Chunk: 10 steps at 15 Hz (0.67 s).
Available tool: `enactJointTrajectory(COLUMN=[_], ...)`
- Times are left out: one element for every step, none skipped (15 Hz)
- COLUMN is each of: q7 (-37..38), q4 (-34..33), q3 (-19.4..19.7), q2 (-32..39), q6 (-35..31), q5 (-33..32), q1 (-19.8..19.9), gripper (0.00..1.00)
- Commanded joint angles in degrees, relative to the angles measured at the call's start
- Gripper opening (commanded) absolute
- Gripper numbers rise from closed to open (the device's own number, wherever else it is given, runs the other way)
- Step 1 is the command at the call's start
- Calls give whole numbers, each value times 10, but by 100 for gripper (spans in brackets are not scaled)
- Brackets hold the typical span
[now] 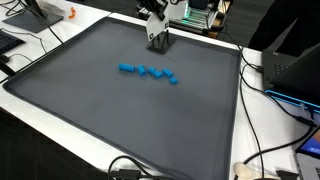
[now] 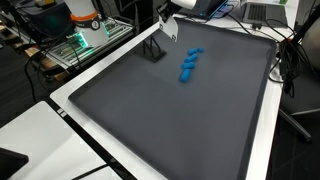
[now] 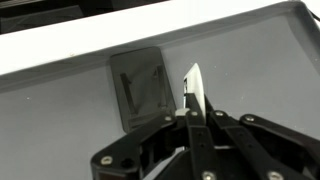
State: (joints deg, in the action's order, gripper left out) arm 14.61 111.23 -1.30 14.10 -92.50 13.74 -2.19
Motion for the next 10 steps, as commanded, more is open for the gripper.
enactJointTrajectory(q7=[60, 76, 91, 105, 118, 130, 142, 150, 160, 168], q4=[24, 37, 44, 56, 64, 72, 81, 89, 97, 107], q3=[15, 20, 25, 31, 36, 40, 43, 47, 50, 53], q2=[-12, -17, -19, -23, -24, -24, -23, -22, -23, -24], q6=[11, 4, 3, -4, -3, -5, -8, -7, -9, -12], q5=[53, 62, 73, 82, 95, 109, 125, 143, 162, 182], q1=[12, 15, 18, 21, 25, 28, 31, 34, 37, 41], gripper=[1, 1, 1, 1, 1, 1, 1, 1, 1, 1])
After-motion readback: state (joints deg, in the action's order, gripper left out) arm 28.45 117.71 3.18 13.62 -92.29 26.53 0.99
